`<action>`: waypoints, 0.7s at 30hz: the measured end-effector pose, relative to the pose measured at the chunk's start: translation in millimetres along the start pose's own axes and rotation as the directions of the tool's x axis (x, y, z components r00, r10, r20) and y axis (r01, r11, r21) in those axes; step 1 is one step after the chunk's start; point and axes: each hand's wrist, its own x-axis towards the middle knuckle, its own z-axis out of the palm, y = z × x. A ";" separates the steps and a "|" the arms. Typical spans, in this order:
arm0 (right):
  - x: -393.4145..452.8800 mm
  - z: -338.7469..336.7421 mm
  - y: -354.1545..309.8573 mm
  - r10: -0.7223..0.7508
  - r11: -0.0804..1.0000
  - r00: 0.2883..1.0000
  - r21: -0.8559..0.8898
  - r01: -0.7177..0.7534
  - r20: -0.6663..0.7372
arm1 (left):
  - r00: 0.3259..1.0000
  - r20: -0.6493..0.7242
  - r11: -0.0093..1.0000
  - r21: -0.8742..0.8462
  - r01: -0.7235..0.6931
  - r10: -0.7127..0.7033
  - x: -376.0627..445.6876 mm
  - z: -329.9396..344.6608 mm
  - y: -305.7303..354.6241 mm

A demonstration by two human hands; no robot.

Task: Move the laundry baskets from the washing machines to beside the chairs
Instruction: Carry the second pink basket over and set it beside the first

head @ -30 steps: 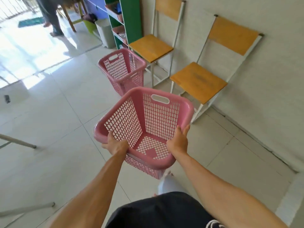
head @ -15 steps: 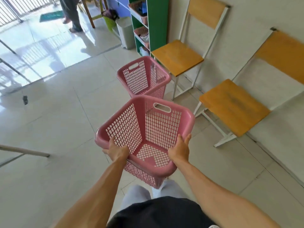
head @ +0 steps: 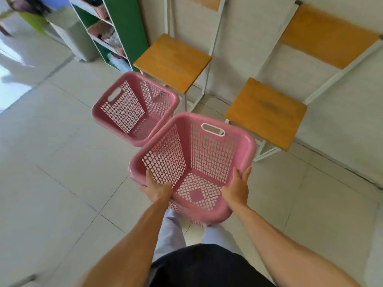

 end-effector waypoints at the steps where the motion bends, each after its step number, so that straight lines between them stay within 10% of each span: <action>1: 2.1 4.6 -4.0 0.014 1.000 1.000 -0.001 -0.014 -0.026 | 1.000 0.028 1.000 0.022 -0.011 0.011 11.7 1.6 6.9; 21: 136.7 108.8 -9.0 0.175 0.982 0.979 0.084 -0.167 -0.104 | 0.991 0.121 0.989 0.124 -0.076 0.061 175.4 113.2 15.0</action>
